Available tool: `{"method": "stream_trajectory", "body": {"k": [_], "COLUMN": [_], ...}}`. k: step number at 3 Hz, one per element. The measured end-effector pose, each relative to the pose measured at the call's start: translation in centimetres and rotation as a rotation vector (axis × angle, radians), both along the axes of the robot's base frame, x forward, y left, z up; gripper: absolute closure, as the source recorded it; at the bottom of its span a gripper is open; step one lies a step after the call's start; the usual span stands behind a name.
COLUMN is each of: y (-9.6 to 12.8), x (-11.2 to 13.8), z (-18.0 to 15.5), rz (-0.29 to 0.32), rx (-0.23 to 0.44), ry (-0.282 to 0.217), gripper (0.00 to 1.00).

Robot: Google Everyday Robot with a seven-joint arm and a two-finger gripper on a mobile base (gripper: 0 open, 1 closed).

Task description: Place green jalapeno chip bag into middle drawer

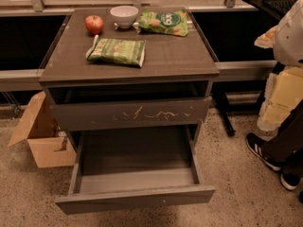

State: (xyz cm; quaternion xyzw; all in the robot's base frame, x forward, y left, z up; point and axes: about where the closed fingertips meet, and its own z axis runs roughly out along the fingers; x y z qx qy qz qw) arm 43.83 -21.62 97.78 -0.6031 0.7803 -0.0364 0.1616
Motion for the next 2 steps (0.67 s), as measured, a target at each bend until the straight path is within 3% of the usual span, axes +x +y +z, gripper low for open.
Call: {"method": "stream_trajectory", "body": {"k": [1,2], "y": [0.0,1.0], "x": [0.0,2.6], "z": [0.0,-0.5], "rz": [0.000,-0.006], "rx": [0.000,0.055], "ry": [0.000,-0.010], "gripper": [0.00,0.00]}}
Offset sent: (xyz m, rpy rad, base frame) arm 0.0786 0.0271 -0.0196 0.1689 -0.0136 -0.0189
